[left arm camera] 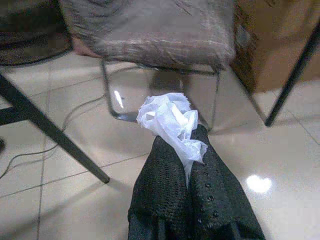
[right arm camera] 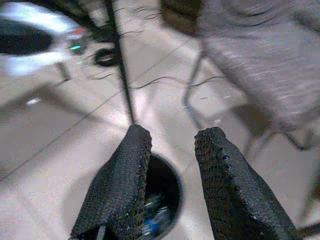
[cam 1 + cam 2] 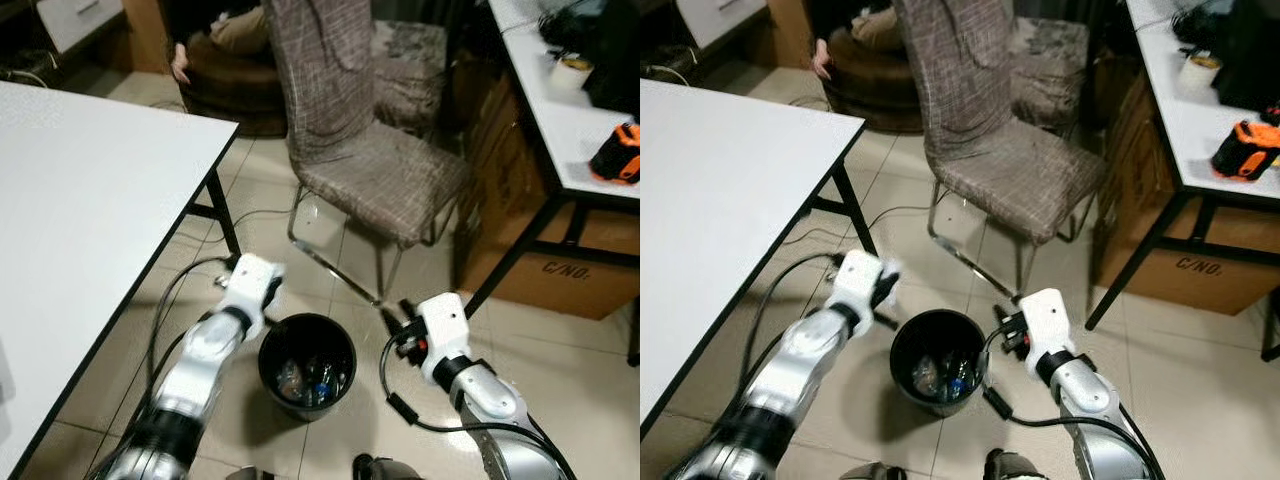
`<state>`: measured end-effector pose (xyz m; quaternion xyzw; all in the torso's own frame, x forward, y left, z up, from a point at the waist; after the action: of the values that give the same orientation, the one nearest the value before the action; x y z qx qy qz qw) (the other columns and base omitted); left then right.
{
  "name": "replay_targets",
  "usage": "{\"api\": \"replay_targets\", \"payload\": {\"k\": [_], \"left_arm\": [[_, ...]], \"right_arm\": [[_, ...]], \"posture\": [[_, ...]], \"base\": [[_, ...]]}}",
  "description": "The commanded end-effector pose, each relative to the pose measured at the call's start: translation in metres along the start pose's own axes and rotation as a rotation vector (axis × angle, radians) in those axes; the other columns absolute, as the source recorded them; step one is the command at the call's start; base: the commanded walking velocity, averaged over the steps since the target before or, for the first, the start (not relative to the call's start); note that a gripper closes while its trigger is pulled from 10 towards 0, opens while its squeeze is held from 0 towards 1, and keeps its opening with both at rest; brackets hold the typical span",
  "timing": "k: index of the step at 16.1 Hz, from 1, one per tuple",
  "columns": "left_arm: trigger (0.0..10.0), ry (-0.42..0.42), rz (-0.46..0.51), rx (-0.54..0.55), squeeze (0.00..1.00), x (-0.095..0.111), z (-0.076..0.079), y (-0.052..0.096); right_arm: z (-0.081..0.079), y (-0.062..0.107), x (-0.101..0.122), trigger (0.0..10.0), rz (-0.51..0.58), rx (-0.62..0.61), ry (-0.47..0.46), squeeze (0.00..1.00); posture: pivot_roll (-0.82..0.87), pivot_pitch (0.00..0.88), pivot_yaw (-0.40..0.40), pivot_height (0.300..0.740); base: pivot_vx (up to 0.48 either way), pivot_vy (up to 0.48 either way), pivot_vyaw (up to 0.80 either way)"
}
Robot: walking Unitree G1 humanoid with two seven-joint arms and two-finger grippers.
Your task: Picking trash to rubbish bin
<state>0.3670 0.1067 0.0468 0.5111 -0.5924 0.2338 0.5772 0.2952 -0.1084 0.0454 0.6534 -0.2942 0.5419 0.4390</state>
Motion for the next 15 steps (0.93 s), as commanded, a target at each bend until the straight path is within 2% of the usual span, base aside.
{"api": "replay_targets", "payload": {"k": [1,4,6,8,11,15], "left_arm": [[10.0,-0.035,-0.019,-0.054,0.00,-0.004,0.011,-0.005],[10.0,-0.090,-0.099,-0.150,0.00,-0.019,0.032,-0.015],[10.0,-0.111,-0.127,-0.163,0.00,-0.028,0.036,-0.017],[10.0,-0.119,-0.151,-0.156,0.00,-0.033,0.037,-0.021],[10.0,-0.082,-0.150,-0.107,0.00,-0.029,0.029,-0.026],[10.0,-0.074,-0.139,-0.105,0.00,-0.027,0.031,-0.028]], "right_arm": [[-0.008,0.005,-0.003,10.0,-0.020,0.053,-0.022,0.00],[-0.017,0.012,-0.009,10.0,-0.055,0.104,0.000,0.00],[-0.015,0.012,-0.005,10.0,-0.036,0.087,-0.008,0.00],[-0.017,0.013,-0.002,10.0,-0.032,0.092,-0.018,0.00],[-0.023,0.017,-0.004,10.0,-0.041,0.116,-0.022,0.00],[-0.027,0.020,-0.003,10.0,-0.037,0.130,-0.035,0.00]], "posture": [[-0.10,0.187,0.023,0.740],[-0.09,0.212,0.049,0.740],[-0.09,0.221,0.055,0.740],[-0.10,0.231,0.055,0.740],[-0.10,0.246,0.053,0.740],[-0.11,0.251,0.054,0.740]], "base": [[0.000,0.000,0.00],[0.000,0.000,0.00],[0.000,0.000,0.00],[0.000,0.000,0.00],[0.000,0.000,0.00],[0.000,0.000,0.00]]}}
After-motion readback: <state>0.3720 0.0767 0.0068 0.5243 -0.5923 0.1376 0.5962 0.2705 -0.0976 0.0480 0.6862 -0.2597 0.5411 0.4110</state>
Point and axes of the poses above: a point about 5 cm out from each wrist's last joint towards the gripper, its own y axis pointing back from the gripper into the wrist, its own x axis along the axis of the wrist's last joint, z = x × y, the point moved 6 cm from there along -y, pointing out of the wrist towards the gripper, and after that the axes turned 3 degrees about -y, right-handed, at the moved point
